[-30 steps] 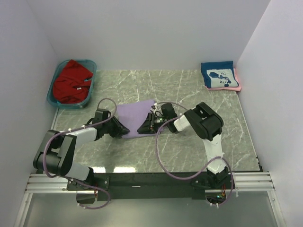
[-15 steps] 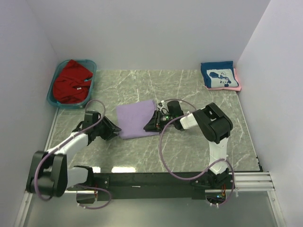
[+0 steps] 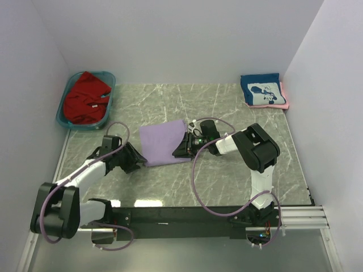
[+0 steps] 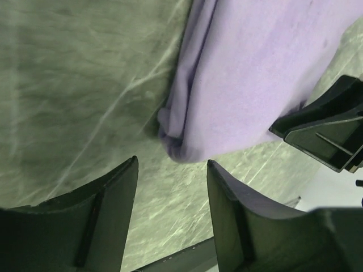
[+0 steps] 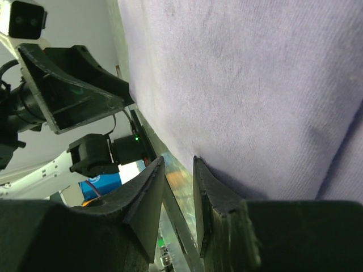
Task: Fold and stack the t-shirts
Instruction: Neatly place the folded tshirt to the corner
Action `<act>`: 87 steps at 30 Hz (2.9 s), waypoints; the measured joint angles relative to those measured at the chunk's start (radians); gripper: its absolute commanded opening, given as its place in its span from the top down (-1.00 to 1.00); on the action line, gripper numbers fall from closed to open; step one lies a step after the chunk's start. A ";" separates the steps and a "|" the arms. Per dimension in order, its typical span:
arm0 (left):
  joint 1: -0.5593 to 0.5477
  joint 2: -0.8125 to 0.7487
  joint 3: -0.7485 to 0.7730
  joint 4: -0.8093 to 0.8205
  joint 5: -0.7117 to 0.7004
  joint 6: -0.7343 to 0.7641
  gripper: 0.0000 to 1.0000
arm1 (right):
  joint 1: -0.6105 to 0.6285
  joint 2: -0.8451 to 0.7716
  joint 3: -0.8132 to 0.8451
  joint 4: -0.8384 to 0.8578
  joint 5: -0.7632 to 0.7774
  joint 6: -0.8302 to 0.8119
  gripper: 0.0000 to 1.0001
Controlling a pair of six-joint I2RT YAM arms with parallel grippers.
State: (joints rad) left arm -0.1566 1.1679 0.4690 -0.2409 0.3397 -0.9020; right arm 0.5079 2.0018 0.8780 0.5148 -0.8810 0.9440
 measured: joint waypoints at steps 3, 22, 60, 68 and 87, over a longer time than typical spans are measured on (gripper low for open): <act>-0.011 0.048 -0.004 0.050 0.027 -0.002 -0.10 | 0.000 0.000 0.000 -0.003 0.000 -0.005 0.31; -0.093 -0.070 0.075 -0.032 -0.042 -0.012 0.01 | 0.000 -0.015 0.003 -0.051 -0.001 -0.052 0.31; 0.054 0.660 0.613 0.087 -0.047 0.010 -0.02 | -0.139 0.260 0.574 -0.111 0.042 0.017 0.31; 0.060 0.710 0.644 0.095 -0.024 0.009 -0.13 | -0.202 0.363 0.554 -0.055 0.062 0.111 0.31; -0.610 0.358 0.737 -0.176 -0.541 0.387 -0.21 | -0.261 -0.552 0.128 -0.697 0.497 -0.410 -0.59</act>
State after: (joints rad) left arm -0.7662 1.5257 1.2064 -0.4171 -0.2008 -0.5148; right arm 0.2474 1.4498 1.0058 -0.1822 -0.3840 0.5339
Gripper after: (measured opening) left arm 0.613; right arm 0.787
